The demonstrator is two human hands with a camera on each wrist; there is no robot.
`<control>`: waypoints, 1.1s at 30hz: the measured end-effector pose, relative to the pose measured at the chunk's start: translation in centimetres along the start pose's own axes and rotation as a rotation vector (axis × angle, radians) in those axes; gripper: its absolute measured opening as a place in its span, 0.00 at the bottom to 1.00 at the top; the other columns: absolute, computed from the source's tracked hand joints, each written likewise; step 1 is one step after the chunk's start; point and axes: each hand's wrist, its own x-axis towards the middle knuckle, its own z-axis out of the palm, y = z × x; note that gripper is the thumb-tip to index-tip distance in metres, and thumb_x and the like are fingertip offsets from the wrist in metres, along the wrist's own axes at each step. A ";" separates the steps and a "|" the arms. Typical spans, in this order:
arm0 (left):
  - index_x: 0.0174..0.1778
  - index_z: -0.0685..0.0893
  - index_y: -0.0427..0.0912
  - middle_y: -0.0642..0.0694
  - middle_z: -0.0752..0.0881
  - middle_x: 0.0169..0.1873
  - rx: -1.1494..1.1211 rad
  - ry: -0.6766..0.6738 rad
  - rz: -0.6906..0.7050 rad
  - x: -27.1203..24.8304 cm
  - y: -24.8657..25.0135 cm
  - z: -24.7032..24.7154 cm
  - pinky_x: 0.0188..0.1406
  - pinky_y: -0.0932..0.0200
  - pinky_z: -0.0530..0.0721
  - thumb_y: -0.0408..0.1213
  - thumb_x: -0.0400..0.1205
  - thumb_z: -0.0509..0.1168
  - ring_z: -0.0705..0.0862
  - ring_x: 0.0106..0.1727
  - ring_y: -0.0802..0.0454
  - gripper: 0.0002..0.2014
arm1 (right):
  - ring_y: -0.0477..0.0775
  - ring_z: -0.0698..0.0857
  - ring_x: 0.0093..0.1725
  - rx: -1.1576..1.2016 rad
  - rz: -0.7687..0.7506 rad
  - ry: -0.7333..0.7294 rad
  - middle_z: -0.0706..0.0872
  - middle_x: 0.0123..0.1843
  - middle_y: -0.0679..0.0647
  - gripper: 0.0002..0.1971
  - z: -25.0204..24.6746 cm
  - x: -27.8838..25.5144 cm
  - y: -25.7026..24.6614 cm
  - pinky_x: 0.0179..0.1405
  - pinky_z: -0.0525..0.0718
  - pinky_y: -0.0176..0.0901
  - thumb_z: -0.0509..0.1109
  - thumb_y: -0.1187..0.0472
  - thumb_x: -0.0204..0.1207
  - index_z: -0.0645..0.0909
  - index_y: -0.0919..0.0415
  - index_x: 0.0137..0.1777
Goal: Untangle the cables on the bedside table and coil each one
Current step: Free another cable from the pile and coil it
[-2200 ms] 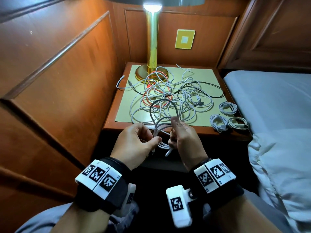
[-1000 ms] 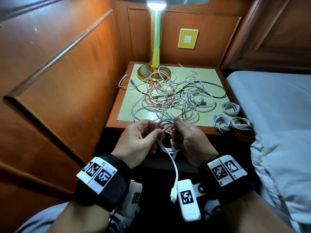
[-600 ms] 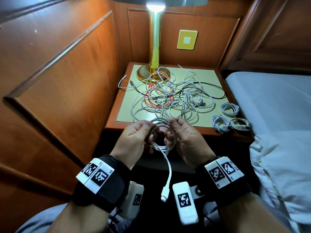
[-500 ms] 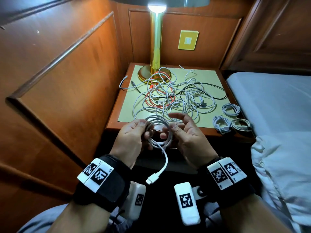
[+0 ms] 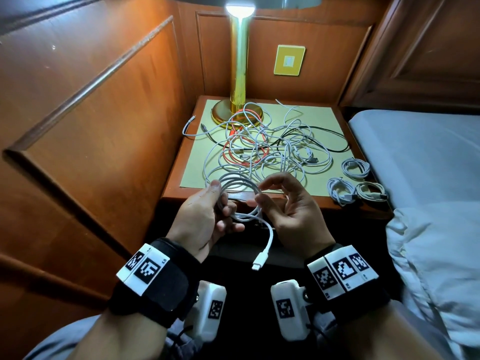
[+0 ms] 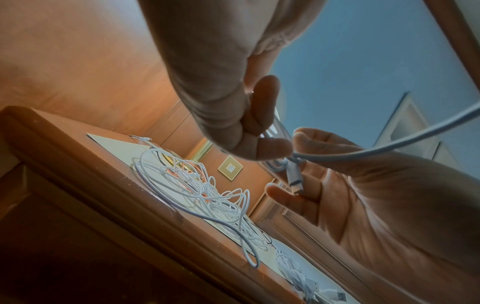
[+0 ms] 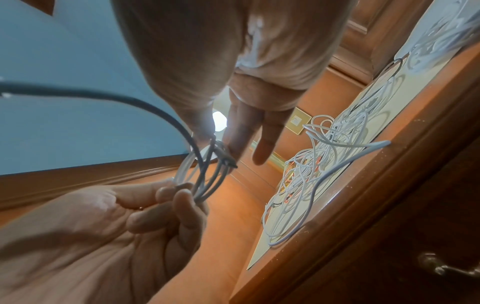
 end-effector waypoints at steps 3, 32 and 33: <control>0.36 0.71 0.42 0.48 0.71 0.25 -0.044 0.024 -0.004 0.1 0.2 0.1 0.24 0.55 0.83 0.48 0.92 0.51 0.62 0.19 0.55 0.20 | 0.49 0.90 0.48 0.005 -0.046 -0.031 0.85 0.55 0.62 0.05 -0.1 0.1 0.3 0.50 0.84 0.36 0.70 0.69 0.82 0.82 0.63 0.55; 0.46 0.73 0.35 0.45 0.73 0.29 0.233 -0.185 0.103 -0.3 -0.3 0.1 0.31 0.54 0.86 0.39 0.89 0.60 0.70 0.22 0.57 0.10 | 0.40 0.88 0.35 -0.141 0.061 0.310 0.86 0.42 0.49 0.05 1.1 0.2 1.0 0.39 0.86 0.38 0.74 0.62 0.81 0.81 0.56 0.52; 0.48 0.75 0.31 0.45 0.74 0.30 0.274 -0.175 0.137 -0.2 -0.4 -0.1 0.29 0.57 0.85 0.35 0.89 0.60 0.73 0.24 0.57 0.09 | 0.42 0.89 0.37 -0.137 0.089 0.290 0.88 0.43 0.48 0.04 1.0 0.2 1.0 0.41 0.88 0.42 0.73 0.62 0.81 0.83 0.54 0.53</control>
